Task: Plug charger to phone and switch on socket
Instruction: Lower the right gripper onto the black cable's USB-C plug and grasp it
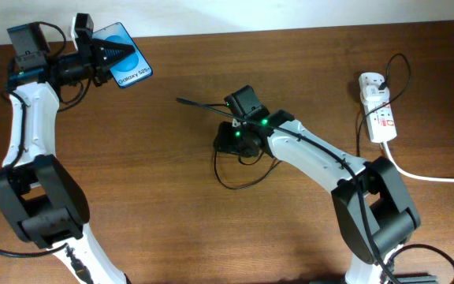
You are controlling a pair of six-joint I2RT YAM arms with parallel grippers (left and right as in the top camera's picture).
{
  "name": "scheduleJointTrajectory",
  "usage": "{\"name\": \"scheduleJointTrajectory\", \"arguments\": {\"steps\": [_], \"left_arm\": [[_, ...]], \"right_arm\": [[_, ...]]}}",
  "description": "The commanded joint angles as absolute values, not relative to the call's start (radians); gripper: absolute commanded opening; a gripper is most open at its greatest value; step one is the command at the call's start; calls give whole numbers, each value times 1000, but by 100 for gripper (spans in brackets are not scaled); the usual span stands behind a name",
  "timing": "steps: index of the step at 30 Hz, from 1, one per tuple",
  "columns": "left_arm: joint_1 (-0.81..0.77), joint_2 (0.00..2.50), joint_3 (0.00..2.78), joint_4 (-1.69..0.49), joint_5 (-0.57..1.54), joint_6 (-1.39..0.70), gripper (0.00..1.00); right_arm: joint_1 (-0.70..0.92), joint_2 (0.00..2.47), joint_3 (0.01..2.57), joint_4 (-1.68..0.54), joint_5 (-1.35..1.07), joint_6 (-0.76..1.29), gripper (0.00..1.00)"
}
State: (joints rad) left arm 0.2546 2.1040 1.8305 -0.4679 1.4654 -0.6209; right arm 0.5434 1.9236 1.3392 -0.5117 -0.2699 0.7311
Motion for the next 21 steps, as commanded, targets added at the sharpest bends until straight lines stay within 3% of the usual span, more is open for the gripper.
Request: {"name": "scheduleJointTrajectory", "arguments": {"steps": [1, 21], "left_arm": [[256, 2100, 1846, -466, 1470, -616, 0], [256, 2100, 1845, -488, 1470, -616, 0]], "right_arm": [[551, 1962, 1358, -495, -250, 769, 43], [603, 2085, 1358, -404, -226, 825, 32]]}}
